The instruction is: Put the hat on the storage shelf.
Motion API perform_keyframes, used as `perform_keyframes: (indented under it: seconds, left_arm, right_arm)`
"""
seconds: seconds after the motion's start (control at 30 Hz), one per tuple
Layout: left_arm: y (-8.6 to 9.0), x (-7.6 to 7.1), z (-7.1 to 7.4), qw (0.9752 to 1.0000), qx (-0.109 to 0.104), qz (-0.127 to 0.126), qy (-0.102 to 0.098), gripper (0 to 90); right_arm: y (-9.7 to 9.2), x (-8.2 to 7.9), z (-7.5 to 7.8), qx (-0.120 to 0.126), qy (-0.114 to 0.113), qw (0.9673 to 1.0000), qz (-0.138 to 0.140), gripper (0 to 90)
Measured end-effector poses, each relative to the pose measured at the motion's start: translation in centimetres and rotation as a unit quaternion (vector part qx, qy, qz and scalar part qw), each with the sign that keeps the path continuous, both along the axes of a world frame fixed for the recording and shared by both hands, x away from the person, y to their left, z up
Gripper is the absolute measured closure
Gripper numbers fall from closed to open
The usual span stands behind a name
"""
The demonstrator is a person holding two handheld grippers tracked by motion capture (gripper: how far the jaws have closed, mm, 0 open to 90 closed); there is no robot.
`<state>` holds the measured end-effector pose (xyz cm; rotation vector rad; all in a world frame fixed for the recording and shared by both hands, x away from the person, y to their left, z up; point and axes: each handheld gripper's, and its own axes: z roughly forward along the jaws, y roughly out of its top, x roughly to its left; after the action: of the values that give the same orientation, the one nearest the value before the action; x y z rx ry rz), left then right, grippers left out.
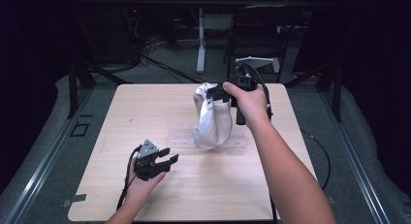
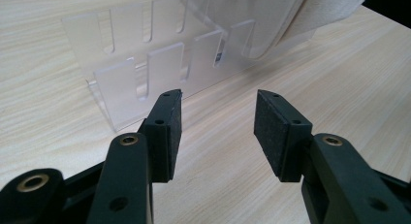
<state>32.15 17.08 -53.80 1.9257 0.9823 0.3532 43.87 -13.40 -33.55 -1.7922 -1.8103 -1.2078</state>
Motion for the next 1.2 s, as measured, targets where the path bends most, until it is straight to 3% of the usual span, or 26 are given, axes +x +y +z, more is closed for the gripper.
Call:
perform_keyframes:
  seconds: [0.53,0.83,1.2]
  left_arm:
    - [0.6,0.1,-0.3,0.9999,-0.002,0.012,0.003,53.0]
    - [0.9,0.1,-0.4,0.9999,-0.001,0.016,0.007,52.9]
    - [1.0,0.1,-0.5,0.9998,0.000,0.018,0.008,52.4]
  right_arm:
    - [-1.0,-0.4,-0.1,0.002,-0.014,0.9999,-0.001,64.2]
    - [-2.7,-1.2,-0.5,0.005,-0.019,0.9998,0.006,61.6]
    - [-4.7,-3.5,-3.0,0.010,-0.028,0.9994,0.018,57.6]
